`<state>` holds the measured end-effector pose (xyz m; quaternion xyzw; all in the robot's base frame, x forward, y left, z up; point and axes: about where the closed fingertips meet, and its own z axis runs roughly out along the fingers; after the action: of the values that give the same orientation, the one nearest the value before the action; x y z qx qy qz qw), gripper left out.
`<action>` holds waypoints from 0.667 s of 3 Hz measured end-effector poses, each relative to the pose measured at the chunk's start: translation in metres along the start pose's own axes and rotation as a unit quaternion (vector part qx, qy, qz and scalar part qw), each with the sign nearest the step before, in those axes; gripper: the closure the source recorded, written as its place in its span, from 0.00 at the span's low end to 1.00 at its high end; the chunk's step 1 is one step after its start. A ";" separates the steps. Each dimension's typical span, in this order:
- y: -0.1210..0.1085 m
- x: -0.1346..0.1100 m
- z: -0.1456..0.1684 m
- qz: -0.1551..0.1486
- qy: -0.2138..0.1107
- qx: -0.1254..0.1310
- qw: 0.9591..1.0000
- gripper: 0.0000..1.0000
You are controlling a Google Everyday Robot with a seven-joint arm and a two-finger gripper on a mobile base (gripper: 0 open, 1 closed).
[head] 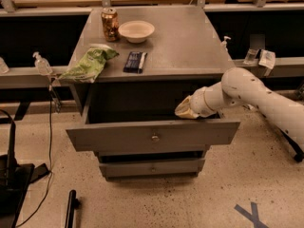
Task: Open top drawer
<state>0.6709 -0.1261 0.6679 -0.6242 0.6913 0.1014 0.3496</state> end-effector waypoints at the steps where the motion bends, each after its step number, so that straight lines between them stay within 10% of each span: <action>1: 0.009 0.008 0.009 -0.009 0.017 -0.009 1.000 1.00; 2: 0.030 0.011 -0.003 -0.032 -0.007 -0.025 0.999 1.00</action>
Offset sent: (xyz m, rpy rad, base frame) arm -0.0394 -0.0167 -0.0132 -0.0031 -0.0178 0.1191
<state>0.6423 -0.1311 0.6546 -0.6540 0.6657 0.1115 0.3417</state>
